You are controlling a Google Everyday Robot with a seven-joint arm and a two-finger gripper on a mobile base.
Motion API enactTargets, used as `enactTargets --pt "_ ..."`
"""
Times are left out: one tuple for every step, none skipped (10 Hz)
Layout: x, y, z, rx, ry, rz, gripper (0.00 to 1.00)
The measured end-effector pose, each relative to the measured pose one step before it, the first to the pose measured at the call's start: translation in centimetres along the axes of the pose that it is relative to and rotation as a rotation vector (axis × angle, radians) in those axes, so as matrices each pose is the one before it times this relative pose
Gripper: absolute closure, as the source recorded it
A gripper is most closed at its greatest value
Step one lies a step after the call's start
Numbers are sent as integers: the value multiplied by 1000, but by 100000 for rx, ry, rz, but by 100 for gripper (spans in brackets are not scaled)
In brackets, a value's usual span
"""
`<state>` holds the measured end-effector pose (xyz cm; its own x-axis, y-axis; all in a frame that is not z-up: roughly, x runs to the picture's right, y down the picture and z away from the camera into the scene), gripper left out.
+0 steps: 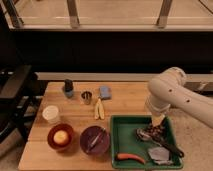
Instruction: Place pepper in purple bowl
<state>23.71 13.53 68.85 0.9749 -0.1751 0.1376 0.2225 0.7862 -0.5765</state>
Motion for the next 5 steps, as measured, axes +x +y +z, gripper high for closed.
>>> enactTargets --pt "-305 560 235 -1350 -7633 2229 35" --pt "-910 448 428 -1325 -5458 1158 35" --pt "-1482 272 668 -1121 -1931 1298 35" --pt "-1573 387 713 -1289 720 287 35" --pt "-1398 264 583 -1085 336 -393 35"
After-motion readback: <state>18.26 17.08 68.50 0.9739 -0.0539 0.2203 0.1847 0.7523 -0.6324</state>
